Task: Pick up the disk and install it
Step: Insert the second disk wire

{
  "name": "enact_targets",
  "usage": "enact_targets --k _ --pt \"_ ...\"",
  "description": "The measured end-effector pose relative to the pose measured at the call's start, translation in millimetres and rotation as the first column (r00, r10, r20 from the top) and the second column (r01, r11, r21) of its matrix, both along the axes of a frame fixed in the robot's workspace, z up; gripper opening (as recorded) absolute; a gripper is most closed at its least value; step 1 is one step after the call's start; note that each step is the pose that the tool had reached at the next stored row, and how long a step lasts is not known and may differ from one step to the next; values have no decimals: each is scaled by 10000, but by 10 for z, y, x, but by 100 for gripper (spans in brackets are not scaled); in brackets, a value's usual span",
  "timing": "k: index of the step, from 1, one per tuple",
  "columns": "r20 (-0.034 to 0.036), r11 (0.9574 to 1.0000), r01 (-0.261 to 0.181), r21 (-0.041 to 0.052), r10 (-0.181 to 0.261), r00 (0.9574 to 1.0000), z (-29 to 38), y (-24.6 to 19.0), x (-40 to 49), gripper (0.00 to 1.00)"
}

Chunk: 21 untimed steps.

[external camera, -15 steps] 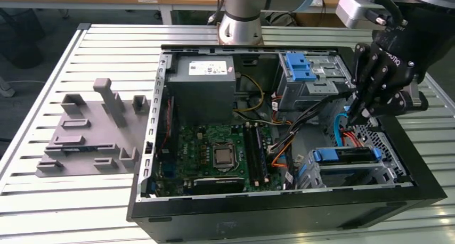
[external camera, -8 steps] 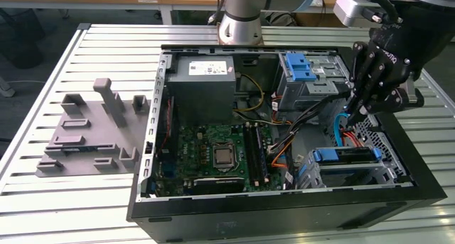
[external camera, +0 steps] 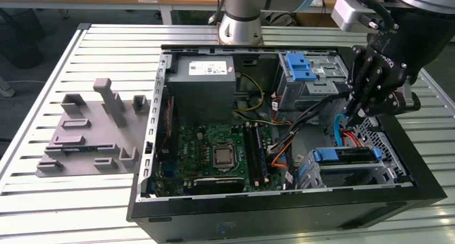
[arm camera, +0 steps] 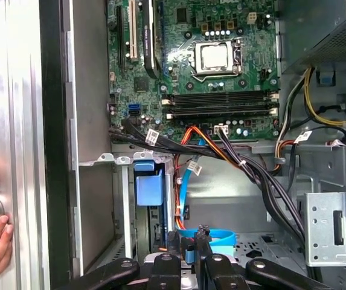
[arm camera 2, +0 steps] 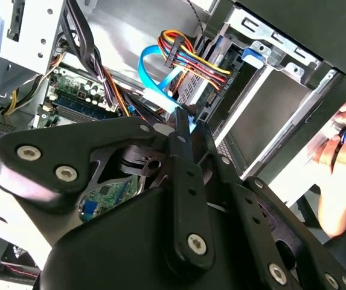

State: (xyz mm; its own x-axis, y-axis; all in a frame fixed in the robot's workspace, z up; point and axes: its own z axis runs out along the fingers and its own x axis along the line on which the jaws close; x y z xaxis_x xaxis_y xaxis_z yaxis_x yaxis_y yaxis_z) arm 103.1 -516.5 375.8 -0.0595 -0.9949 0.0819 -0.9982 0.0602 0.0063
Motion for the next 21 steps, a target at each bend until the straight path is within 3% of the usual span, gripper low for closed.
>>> enact_targets --k 9,15,21 --pt "0 10000 0 -4 0 10000 -53 -4 0 24" --pt "2 10000 1 -2 -1 10000 -95 -63 0 24" --pt "7 10000 -5 -2 5 10000 -182 -102 0 24"
